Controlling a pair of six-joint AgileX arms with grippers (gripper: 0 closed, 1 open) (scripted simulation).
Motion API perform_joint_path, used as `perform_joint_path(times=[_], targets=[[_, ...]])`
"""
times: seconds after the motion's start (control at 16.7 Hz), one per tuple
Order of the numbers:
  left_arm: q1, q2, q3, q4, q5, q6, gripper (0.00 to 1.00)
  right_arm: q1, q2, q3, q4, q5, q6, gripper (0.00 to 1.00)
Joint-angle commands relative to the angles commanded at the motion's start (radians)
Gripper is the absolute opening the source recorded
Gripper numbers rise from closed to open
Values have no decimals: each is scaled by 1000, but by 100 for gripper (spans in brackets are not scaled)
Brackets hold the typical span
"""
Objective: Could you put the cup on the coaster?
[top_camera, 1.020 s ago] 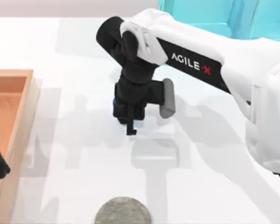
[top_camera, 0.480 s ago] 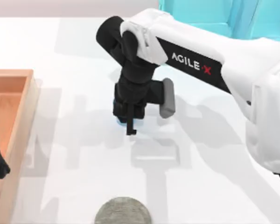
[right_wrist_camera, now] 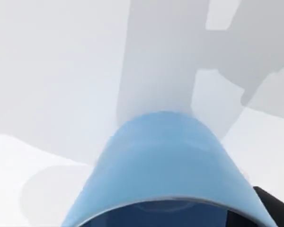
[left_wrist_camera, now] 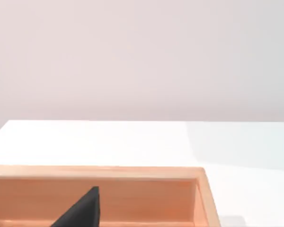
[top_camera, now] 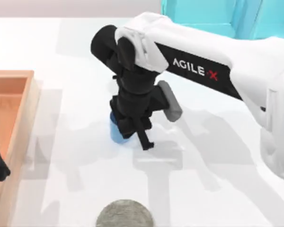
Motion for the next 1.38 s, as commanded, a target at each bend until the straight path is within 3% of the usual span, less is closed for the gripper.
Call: perform_joint_path(times=[0.48,0.72,0.9,1.38], targets=[[0,0,0,0,0,0,100,143,-258,-269,-64,-2,-692,0],[0,0,0,0,0,0,100,204,-354,-389,-100,-1,-944,0],[0,0,0,0,0,0,100,228,-389,-435,-115,-1,-1023,0],[0,0,0,0,0,0,100,233,-373,-470,-74,0,-1020,0]])
